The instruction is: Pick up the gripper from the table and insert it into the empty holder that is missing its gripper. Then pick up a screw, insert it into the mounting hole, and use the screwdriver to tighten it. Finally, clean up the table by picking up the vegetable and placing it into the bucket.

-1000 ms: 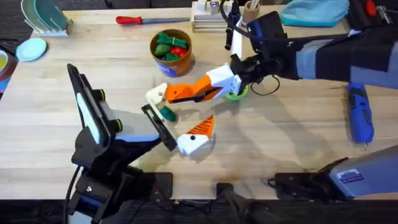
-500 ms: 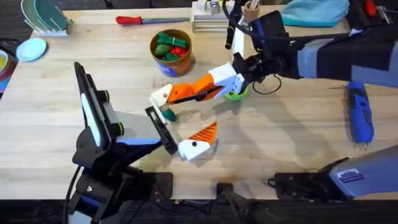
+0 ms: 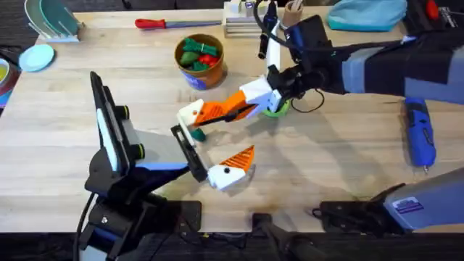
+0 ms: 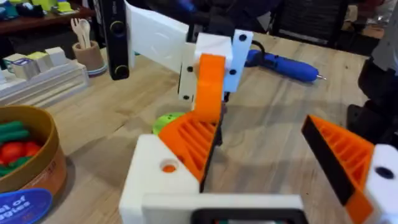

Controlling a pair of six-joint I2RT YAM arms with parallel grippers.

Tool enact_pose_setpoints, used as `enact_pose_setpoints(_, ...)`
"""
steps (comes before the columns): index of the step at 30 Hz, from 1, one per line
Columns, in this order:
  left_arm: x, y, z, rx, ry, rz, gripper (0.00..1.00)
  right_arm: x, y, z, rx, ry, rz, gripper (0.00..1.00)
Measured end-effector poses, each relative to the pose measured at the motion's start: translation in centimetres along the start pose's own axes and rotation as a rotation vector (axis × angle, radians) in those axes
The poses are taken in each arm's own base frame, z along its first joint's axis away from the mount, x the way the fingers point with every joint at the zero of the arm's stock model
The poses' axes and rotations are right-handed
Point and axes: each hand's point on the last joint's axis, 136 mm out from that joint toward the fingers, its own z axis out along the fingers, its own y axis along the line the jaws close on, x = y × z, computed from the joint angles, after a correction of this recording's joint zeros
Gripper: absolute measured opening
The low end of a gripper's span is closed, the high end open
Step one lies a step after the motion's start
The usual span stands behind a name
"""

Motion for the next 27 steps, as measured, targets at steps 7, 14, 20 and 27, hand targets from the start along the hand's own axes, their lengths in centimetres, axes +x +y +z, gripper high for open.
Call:
enact_pose_setpoints(7, 0.0, -0.3, 0.0, 0.02, 0.002, -0.002, 0.994, -0.1, -0.4, 0.2, 0.027, -0.008, 0.006, 0.008)
enact_pose_setpoints(14, 0.1, -0.4, 0.0, 0.022, 0.003, -0.009, 0.993, -0.4, -1.1, 0.4, 0.065, -0.025, 0.034, 0.008)
enact_pose_setpoints(20, 0.1, -0.4, 0.0, 0.022, 0.004, -0.019, 0.993, -1.2, -1.1, 1.1, 0.091, -0.041, 0.012, 0.008)
enact_pose_setpoints(27, 0.1, 0.6, -0.1, -0.027, 0.001, -0.022, 0.993, -2.5, -1.1, 2.1, 0.13, -0.079, -0.008, 0.008)
